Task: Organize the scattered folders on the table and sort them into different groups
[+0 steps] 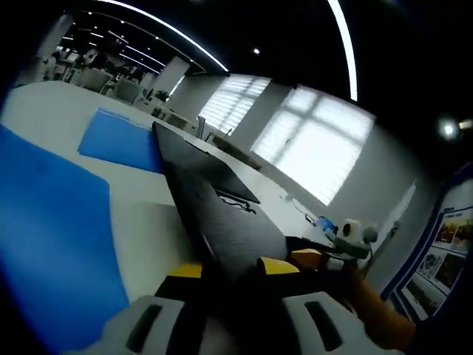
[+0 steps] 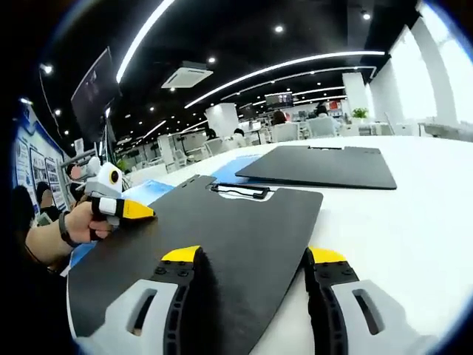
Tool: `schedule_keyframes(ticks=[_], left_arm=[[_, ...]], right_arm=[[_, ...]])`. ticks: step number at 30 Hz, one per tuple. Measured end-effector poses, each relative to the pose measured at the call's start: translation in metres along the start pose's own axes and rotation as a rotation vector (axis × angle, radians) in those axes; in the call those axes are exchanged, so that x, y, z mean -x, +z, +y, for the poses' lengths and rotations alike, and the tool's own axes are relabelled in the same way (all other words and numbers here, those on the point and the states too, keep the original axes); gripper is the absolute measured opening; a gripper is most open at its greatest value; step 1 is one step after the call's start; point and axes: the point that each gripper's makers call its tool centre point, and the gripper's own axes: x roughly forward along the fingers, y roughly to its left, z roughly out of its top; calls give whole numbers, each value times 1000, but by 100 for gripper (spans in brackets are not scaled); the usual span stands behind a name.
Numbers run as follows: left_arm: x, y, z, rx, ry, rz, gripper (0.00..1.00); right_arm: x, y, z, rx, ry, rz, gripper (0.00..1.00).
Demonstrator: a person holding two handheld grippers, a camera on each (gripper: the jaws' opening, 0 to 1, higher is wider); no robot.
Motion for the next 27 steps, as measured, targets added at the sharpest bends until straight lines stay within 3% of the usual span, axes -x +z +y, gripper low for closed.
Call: schedule_keyframes(ticks=[14, 27], left_arm=[[-7, 6, 8, -134, 12, -8, 40], [-5, 5, 8, -167, 31, -12, 41]], right_arm=[[1, -2, 1, 47, -27, 10, 57], [2, -2, 3, 57, -27, 12, 57]])
